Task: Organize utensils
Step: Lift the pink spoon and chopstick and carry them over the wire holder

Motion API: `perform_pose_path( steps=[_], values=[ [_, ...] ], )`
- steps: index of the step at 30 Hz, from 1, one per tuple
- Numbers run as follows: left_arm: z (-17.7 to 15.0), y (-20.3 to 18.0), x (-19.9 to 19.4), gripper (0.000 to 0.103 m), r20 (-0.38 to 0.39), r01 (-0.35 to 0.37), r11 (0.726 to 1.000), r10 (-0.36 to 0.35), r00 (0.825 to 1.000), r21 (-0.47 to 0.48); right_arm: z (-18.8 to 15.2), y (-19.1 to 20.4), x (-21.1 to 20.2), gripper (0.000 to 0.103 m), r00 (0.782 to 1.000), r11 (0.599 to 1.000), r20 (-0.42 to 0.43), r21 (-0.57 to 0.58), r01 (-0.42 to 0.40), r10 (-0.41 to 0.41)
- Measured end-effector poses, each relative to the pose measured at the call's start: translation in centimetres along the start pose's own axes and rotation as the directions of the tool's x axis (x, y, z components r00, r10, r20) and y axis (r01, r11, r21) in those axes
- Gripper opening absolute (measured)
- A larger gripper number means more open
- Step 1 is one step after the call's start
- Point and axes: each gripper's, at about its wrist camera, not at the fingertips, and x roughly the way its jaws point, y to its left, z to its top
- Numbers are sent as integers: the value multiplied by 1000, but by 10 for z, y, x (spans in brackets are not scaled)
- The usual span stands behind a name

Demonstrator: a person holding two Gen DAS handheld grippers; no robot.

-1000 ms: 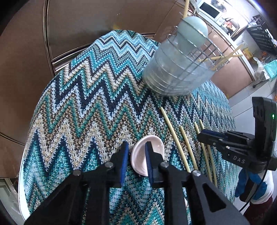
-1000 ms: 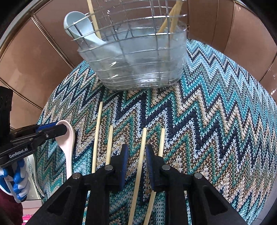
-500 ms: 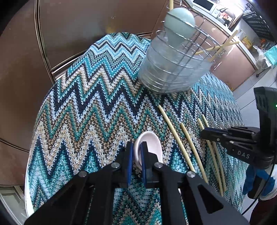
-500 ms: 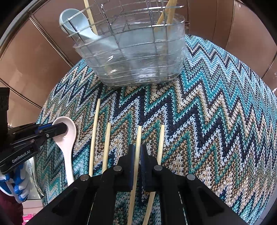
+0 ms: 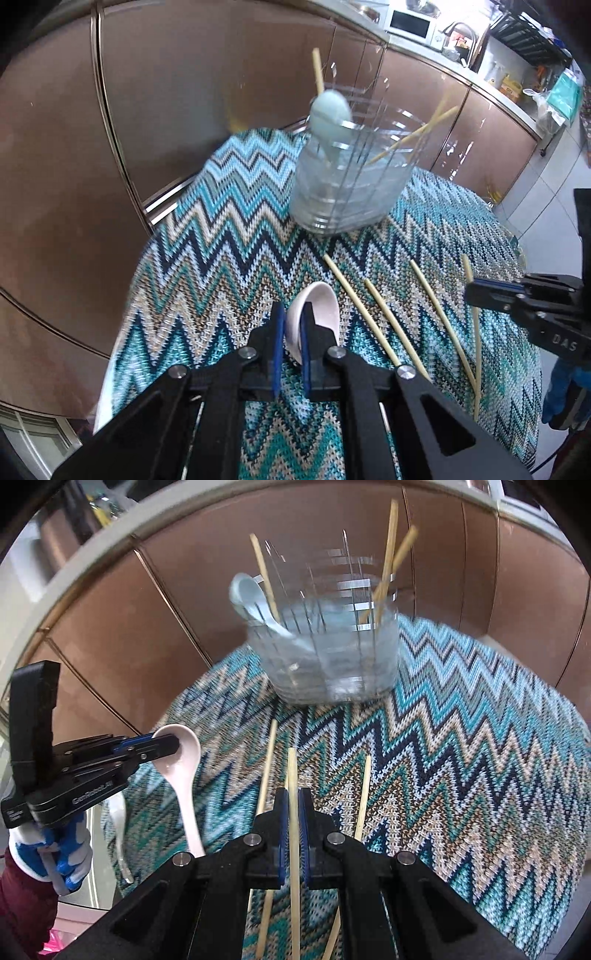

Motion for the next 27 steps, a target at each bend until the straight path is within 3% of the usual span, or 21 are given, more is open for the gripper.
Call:
perform_pose_path(
  steps=[8,17,23,27],
  values=[
    [4,-12,-39,7,81,-29,999,26,996,33,-10,21,-47,6,991,999,134,-42,1,5],
    [27,-17,-82,7,206,-52,998,45,977,28,2,34,-89,6,958,997,286,-75,11,11],
    [69,-27,-116,7,338,-84,996,64,939,44,31,39,-111,6,919,995,394,-97,25,16],
    [99,-31,-130,7,418,-100,994,77,905,35,57,34,-129,6,874,995,486,-93,27,22]
  ],
)
